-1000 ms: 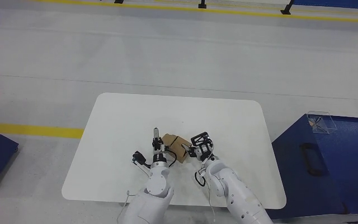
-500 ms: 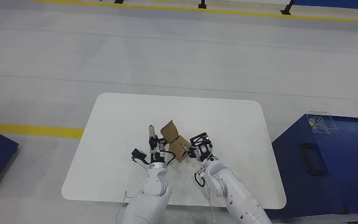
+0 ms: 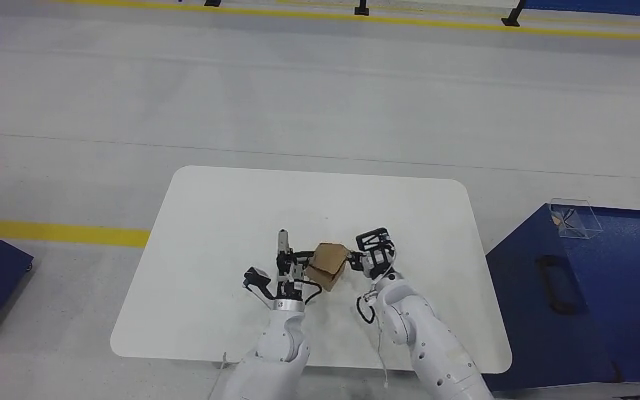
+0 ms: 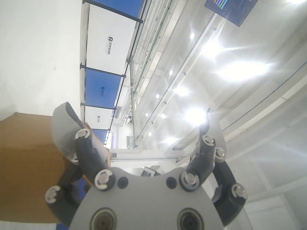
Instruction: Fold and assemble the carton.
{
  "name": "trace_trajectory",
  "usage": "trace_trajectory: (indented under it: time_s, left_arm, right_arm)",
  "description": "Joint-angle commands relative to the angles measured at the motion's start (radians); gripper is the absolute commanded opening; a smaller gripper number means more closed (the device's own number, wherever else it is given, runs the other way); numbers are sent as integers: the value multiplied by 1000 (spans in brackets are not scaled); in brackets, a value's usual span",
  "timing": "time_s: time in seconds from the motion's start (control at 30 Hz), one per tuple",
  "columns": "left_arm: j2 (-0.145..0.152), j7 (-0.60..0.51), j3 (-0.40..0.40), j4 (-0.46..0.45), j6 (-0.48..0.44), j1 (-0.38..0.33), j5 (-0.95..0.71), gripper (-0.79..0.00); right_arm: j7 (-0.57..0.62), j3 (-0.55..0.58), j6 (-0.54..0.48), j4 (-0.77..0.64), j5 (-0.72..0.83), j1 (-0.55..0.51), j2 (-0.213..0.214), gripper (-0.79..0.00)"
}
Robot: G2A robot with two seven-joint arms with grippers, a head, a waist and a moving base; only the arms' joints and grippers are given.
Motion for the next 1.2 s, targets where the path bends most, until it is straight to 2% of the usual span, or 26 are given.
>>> trace_trajectory:
  time_s: [0.0,0.17,0.4,0.5,0.6,0.83,1.03,1.17]
  left_arm:
    - [-1,6,2,-15,8,9,6,0]
    - [-2,29,-1,-54,26,32,27,0]
    - [5,61,-34,-158,32,83,46,0]
    - [8,68,-42,-202,52,105,64,0]
    - [10,62,-47,-239,65,126,66,0]
    - [10,32,-16,-327,85,195,94,0]
    - [13,25,12,-419,109,269,139,0]
    - [18,-22,25,-468,136,304,120,0]
  right_arm:
    - [6,20,-2,-8,1,-3,3,0]
    - [51,77,-30,-28,13,-20,15,0]
    - [208,121,-196,-39,-18,-56,40,0]
    - [249,113,-236,-43,-47,-65,44,0]
    - [248,88,-226,-26,-42,-51,38,0]
    - [190,6,-132,95,-6,44,3,0]
    - [151,-47,-126,209,51,139,-26,0]
    - [131,-84,-139,281,99,203,-49,0]
